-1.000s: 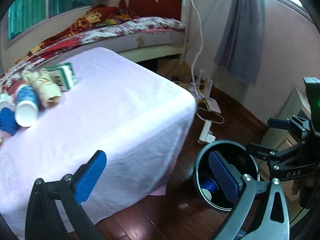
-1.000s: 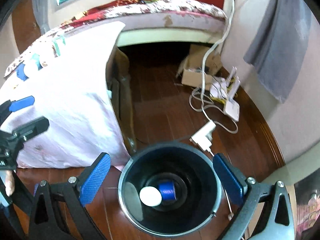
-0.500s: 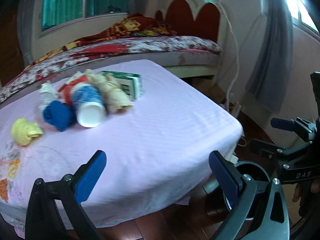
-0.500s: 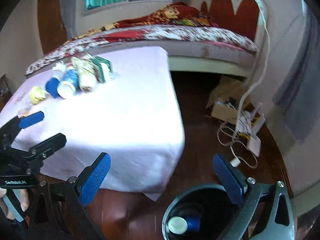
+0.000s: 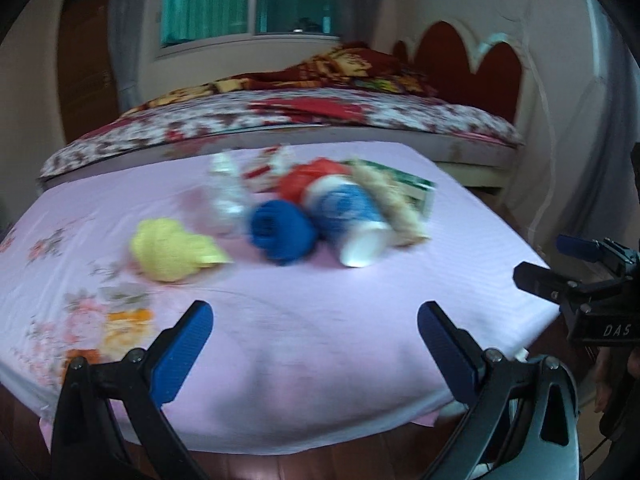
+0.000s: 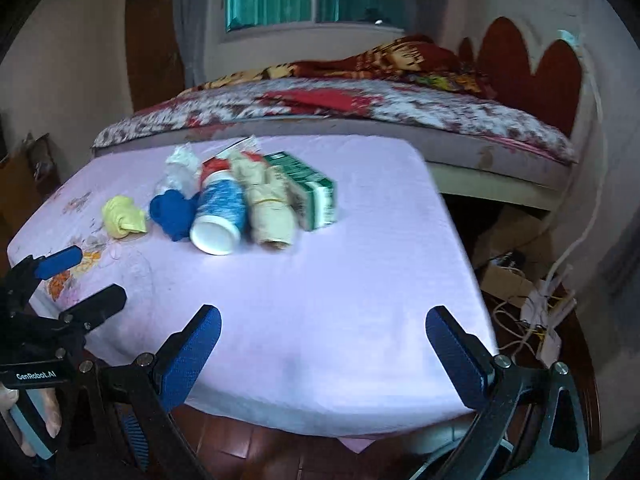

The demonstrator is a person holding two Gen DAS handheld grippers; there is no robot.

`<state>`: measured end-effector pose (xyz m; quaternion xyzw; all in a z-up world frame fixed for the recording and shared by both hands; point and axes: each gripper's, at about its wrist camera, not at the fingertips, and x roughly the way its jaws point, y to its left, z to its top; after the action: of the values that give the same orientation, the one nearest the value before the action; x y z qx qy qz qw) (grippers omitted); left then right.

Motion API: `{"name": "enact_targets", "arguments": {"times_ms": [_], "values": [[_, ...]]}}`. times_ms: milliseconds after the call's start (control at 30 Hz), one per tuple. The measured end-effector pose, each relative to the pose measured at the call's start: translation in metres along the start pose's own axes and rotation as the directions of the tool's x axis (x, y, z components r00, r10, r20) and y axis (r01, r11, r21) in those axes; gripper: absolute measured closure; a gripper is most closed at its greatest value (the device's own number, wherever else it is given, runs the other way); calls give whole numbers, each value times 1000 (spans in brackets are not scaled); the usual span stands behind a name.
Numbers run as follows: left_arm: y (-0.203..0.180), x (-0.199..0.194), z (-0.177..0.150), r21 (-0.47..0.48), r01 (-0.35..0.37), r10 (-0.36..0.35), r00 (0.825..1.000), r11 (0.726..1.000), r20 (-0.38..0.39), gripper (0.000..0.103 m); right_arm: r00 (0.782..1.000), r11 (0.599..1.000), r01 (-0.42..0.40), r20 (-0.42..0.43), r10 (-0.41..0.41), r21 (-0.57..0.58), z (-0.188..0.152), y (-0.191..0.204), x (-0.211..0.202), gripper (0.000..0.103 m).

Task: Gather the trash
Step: 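Move both tools back toward the items on the table, then grasp the yellow cloth with the left gripper while the right grasps the beige rolled cloth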

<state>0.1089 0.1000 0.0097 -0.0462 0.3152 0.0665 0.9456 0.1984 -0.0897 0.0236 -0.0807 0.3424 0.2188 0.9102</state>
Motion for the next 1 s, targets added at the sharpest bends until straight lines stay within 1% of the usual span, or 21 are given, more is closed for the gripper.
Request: {"name": "enact_targets", "arguments": {"times_ms": [100,167,267,300,333,367,400,433,467,500,567,633,667,767,900,1000], "values": [[34,3,2,-43,-48,48,999,998,-2,1,1000,1000,-24,13,24,-12,12,18,13,0],[49,6,3,-55,-74,74,997,996,-6,2,999,999,-25,20,25,-25,20,31,23,0],[72,12,5,-73,-109,107,994,991,-20,2,998,998,-53,16,53,-28,28,44,37,0],[80,16,5,-78,-120,119,993,990,-27,2,998,997,-69,11,69,-28,30,49,43,4],[86,19,4,-79,-126,124,992,989,-32,3,997,997,-76,2,76,-30,33,55,50,9],[90,23,4,-82,-134,131,991,988,-40,4,997,997,-77,-2,77,-32,35,58,54,12],[95,25,4,-87,-135,132,990,987,-45,5,998,997,-68,-7,68,-33,37,61,59,15],[98,28,4,-92,-137,133,990,986,-49,5,999,999,-36,-11,36,-33,39,63,65,18],[102,31,4,-95,-140,135,989,986,-52,5,1000,1000,-7,-17,7,-27,41,62,70,19],[105,32,5,-97,-140,136,989,985,-52,5,1000,1000,1,-21,-1,-8,42,58,74,20],[109,35,8,-100,-139,134,990,985,-51,5,1000,999,-9,-24,10,43,44,46,81,22],[112,40,12,-103,-136,132,990,985,-48,5,1000,997,6,-17,-5,75,46,36,86,30],[114,44,15,-104,-133,128,990,986,-50,5,1000,996,13,-21,-11,91,47,31,90,30],[116,57,20,-112,-123,116,991,986,-68,8,998,994,17,-59,-10,107,50,22,107,34],[118,75,24,-120,-121,110,989,985,-97,9,995,994,-4,-95,15,110,52,18,128,40],[121,88,27,-130,-119,103,987,984,-122,9,992,992,-39,-115,52,119,50,17,142,45]]}}
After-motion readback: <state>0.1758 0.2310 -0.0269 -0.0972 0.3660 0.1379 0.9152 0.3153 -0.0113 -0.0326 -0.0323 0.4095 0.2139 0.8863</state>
